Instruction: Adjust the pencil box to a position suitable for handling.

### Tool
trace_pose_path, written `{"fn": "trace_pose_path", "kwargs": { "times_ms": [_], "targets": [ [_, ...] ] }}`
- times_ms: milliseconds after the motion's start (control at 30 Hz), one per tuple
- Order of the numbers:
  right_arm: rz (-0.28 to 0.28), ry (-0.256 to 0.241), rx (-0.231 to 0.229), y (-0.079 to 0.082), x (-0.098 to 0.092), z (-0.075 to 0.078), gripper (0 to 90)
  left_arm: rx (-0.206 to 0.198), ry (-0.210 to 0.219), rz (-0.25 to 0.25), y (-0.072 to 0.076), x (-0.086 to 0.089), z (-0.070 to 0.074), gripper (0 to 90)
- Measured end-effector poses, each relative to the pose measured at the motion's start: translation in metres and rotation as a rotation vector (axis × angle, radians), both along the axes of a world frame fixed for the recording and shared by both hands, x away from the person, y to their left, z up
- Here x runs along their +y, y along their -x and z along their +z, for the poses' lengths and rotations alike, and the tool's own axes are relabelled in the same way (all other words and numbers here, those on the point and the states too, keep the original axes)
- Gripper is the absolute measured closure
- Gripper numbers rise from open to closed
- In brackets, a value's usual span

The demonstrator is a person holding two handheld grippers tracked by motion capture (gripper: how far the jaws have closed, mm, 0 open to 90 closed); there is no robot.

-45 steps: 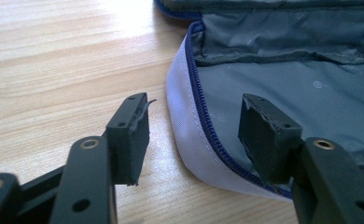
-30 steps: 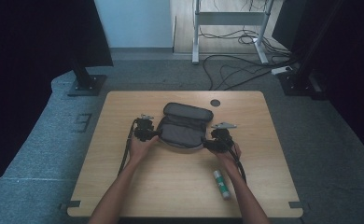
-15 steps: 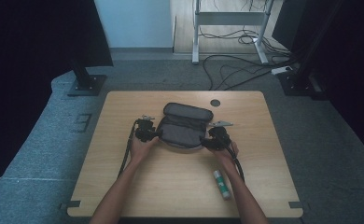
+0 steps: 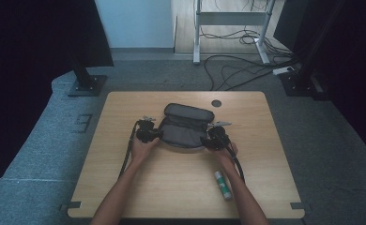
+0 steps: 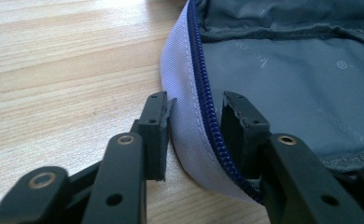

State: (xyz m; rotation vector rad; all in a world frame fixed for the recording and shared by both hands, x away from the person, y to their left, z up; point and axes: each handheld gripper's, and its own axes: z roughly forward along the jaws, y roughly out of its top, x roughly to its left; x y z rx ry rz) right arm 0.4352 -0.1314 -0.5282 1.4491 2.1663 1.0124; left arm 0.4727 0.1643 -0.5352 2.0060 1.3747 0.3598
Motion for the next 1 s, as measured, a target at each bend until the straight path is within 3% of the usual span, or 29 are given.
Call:
{"fn": "trace_pose_path", "kwargs": {
  "times_ms": [233,433,667,1000],
  "targets": [
    [0.013,-0.008,0.023,-0.0016,0.0016,-0.0034,64.3,-0.009,-0.007,0.001,0.0002,-0.0003,0.0000,67.3],
    [0.013,-0.010,0.032,-0.0022,-0.0001,-0.0030,77.1,-0.011,-0.010,0.006,-0.0003,0.0011,0.0009,76.4],
    [0.015,-0.019,0.037,-0.0020,-0.0003,-0.0025,84.9,-0.020,-0.026,0.004,0.0006,0.0002,0.0020,83.4],
    [0.014,-0.023,0.007,0.0015,-0.0010,0.0031,86.9,-0.041,-0.024,-0.006,0.0043,-0.0001,0.0088,85.9]
  ]
}}
